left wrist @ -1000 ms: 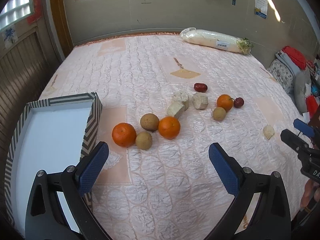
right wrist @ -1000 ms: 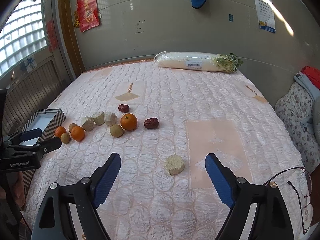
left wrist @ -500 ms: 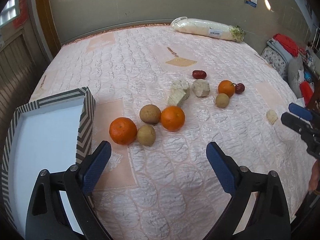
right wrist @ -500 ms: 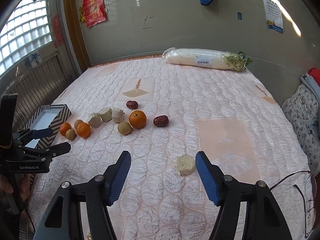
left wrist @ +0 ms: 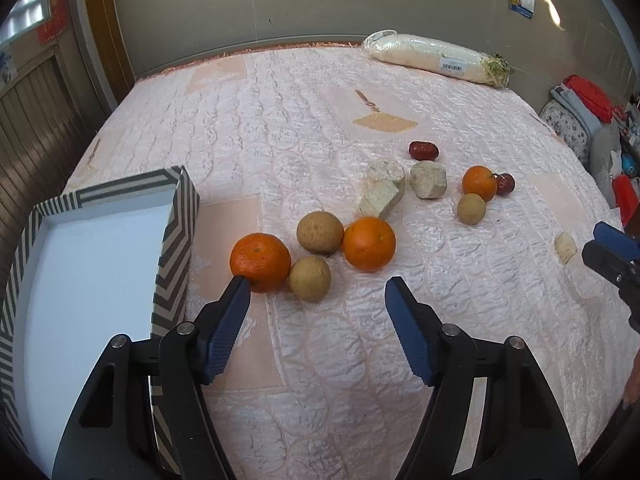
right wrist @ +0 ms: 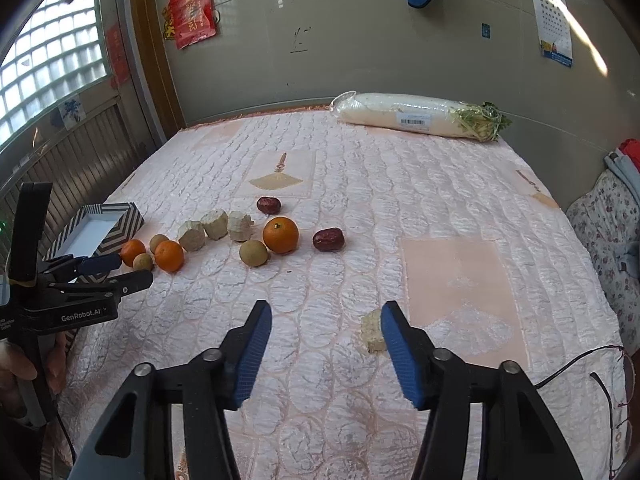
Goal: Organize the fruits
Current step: 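Close the left tool on the orange while the right tool grasps the small brown fruit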
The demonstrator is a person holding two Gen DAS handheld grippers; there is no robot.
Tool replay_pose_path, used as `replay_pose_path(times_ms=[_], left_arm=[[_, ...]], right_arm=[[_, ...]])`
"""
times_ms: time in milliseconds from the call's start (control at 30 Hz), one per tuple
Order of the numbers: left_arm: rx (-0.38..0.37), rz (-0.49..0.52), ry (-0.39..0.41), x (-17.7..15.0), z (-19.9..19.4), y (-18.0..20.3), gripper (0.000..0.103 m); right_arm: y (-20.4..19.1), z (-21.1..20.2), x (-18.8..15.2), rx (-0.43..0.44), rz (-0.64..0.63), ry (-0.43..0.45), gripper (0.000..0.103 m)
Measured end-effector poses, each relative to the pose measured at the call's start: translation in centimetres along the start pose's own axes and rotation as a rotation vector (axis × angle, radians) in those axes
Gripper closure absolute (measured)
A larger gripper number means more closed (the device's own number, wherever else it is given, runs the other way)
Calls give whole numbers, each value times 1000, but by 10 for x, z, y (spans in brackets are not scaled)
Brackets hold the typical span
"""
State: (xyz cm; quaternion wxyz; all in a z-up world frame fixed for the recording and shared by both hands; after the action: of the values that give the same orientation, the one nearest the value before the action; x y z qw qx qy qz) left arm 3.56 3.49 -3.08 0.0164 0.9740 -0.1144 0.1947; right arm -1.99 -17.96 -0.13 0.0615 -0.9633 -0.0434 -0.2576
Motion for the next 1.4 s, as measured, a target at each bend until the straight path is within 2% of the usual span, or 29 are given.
replay_pose_path(times_ms=[100,167,233,400,500,567,667,800,1067,1200,1300,1333,1400], left_arm=[[40,20,11,2,0,2,42],[49,21,13,2,-3,0,54],[19,10,8,0,-5,-2,54],[40,11,0,-8,-7,-7,54],[6,-18,-8,-10,-7,-11,54],[24,-41,-13,-7,-5,-17,54],[11,-74,-30,-4,-1,-23,54],[-57,-136,-38,3,1,-30,53],[-129,-205,-44,13,0,-37,53],[-153,-221,-54,12,5,-41,53],[-170,-230,-50,13,4,-42,59],[-165,-241,-44,14,3,-45,73],[-176,-270,-50,14,4,-51,74]], right_arm=[[-2,2,-1,-2,-6,-6,49],[-1,1,-1,-3,-5,-3,49],[1,0,-1,-6,0,-1,49],[7,-1,-1,-8,17,2,49],[8,1,-1,-6,21,-5,49],[7,2,-1,-5,18,-7,49],[4,2,-2,-4,9,-11,49],[4,3,-2,-4,12,-14,49],[1,5,-3,1,4,-20,49],[-20,6,-1,55,-40,-21,49],[-43,10,-4,94,-93,-38,49],[-50,12,-5,108,-107,-43,49],[-69,15,-6,167,-136,-49,49]])
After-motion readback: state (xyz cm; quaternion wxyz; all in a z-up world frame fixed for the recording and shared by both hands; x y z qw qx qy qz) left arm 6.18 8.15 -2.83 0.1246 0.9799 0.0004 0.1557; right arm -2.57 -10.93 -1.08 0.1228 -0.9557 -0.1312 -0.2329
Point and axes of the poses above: each gripper's, at about its wrist camera, not at the fingertips, and z roughly the way its jaws point, y to its right, x to its top, the point moved 7 cm from there along z, roughly the way its jaws point, and after that the axes turned 14 degrees about -y, right-handed, at the moved point
